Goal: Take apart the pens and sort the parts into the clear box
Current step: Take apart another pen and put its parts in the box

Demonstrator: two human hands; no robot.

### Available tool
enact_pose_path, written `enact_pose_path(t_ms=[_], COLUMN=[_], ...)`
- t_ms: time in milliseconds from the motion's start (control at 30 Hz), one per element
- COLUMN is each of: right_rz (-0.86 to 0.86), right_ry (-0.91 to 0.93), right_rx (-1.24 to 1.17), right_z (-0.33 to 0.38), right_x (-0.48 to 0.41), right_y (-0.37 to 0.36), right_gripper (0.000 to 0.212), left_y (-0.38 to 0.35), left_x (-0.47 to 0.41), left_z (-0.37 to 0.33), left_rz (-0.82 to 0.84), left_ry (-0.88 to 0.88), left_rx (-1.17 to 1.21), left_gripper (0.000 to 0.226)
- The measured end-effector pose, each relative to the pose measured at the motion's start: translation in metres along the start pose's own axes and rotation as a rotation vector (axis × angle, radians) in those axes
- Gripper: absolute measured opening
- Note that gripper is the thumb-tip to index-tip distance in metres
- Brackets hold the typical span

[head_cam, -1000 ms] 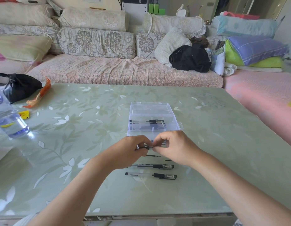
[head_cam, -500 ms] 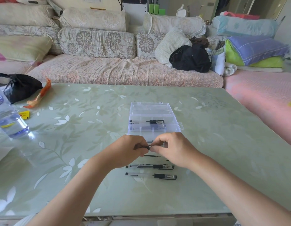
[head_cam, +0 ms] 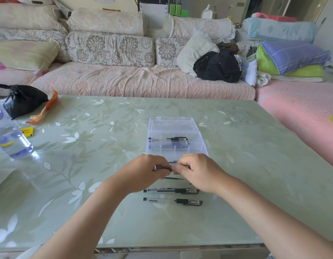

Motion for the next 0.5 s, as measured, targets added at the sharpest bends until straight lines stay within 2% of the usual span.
enact_pose_path(t_ms=[233, 400, 500], right_rz=[-0.016, 0.015, 0.012], right_ry=[0.01, 0.0, -0.004], right_rx=[-0.025, 0.012, -0.011], right_z=[0.0004, -0.0026, -0.0019], right_x=[0.0012, -0.001, 0.0005], right_y=[0.0022, -0.0014, -0.0009], right_gripper=[0.016, 0.035, 0.028], left_y=[0.0021, 0.0007, 0.0007], left_x=[0.0006, 0.0016, 0.0013], left_z=[-0.0001, -0.0031, -0.0026], left_rz=[-0.012, -0.011, -0.005], left_ry=[0.009, -0.009, -0.004], left_rx=[-0.027, -0.025, -0.025], left_gripper=[0.01, 0.01, 0.01])
Point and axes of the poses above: each hand's wrist, its own x-axis away from the middle knuckle, its own y-axis out of the back of the hand, z = x × y, the point moved 8 cm from there along -x, towards the middle knuckle, and after that the axes turned 14 degrees about z, right-handed, at the moved point
